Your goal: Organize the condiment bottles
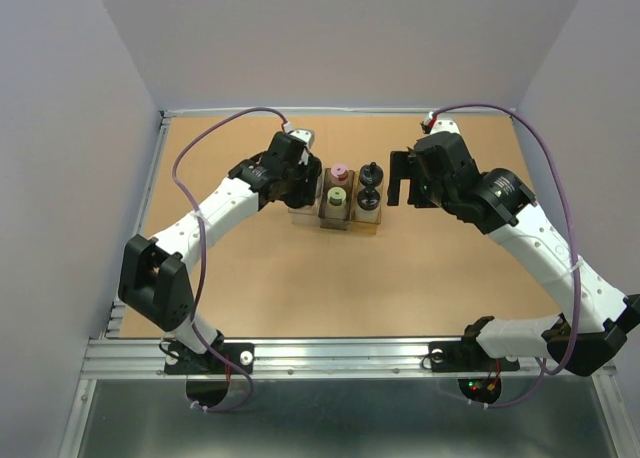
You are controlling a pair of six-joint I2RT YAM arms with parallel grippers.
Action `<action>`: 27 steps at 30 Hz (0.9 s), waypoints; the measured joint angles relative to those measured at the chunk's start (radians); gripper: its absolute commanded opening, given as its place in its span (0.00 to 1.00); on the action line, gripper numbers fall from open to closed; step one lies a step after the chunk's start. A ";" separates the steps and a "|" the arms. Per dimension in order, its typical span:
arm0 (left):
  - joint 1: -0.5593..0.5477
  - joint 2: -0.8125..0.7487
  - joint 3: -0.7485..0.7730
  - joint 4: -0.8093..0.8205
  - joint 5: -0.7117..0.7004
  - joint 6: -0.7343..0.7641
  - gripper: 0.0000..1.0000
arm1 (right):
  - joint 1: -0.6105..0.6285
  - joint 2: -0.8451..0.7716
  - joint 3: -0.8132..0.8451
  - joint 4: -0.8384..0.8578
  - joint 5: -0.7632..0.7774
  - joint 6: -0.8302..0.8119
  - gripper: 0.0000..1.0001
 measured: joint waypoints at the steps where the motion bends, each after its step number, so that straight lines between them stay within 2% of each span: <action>1: 0.000 0.005 0.004 -0.009 0.000 0.005 0.00 | 0.000 0.000 0.000 0.000 0.000 0.000 1.00; 16: 0.002 0.289 0.230 -0.109 0.007 0.094 0.00 | -0.002 -0.010 -0.015 0.000 -0.009 0.000 1.00; 17: 0.003 0.298 0.243 -0.122 0.008 0.098 0.07 | -0.002 -0.013 -0.015 0.000 -0.009 0.000 1.00; 18: 0.003 0.303 0.254 -0.130 0.008 0.100 0.26 | -0.005 -0.015 -0.015 0.000 -0.010 0.000 1.00; 21: 0.003 0.306 0.275 -0.151 0.006 0.100 0.52 | -0.006 -0.019 -0.015 0.000 -0.010 0.000 1.00; 24: 0.003 0.306 0.295 -0.163 0.001 0.100 0.57 | -0.006 -0.019 -0.015 0.000 -0.012 0.000 1.00; 27: 0.003 0.307 0.297 -0.164 -0.002 0.100 0.58 | -0.006 -0.019 -0.015 0.000 -0.013 0.000 1.00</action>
